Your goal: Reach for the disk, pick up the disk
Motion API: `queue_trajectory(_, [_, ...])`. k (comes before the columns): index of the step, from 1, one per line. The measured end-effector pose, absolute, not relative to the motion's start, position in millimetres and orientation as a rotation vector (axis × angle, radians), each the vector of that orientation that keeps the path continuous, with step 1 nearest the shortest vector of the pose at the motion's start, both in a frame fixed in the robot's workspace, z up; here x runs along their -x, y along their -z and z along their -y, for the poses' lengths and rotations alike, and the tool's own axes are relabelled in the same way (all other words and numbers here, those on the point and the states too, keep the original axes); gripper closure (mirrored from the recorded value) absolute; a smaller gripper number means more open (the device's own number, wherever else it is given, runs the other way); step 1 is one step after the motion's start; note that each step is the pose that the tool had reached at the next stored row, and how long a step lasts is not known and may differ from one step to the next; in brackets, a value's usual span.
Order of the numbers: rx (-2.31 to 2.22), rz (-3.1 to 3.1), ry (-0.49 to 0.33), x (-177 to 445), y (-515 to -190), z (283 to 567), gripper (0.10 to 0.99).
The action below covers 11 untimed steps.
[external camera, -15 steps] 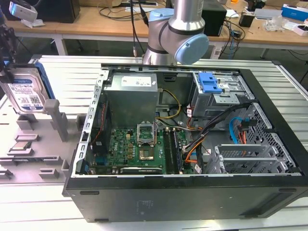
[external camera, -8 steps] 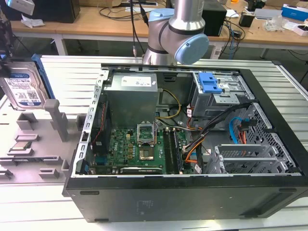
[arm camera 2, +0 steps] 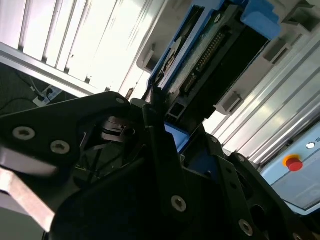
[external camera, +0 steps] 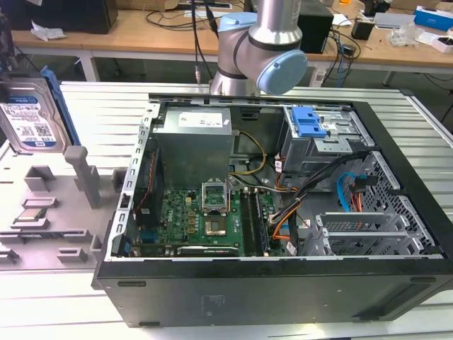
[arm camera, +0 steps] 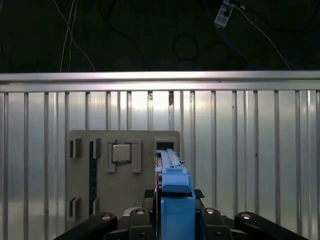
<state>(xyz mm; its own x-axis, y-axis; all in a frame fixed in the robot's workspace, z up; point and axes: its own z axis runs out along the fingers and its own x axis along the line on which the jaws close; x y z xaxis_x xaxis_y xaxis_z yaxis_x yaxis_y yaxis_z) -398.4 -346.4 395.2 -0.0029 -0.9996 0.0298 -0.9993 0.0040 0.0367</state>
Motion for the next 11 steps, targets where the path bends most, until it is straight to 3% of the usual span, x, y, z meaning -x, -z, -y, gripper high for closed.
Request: queue_trajectory(11, [-2.184,2.192,0.008,398.1,-439.7,346.3,0.722])
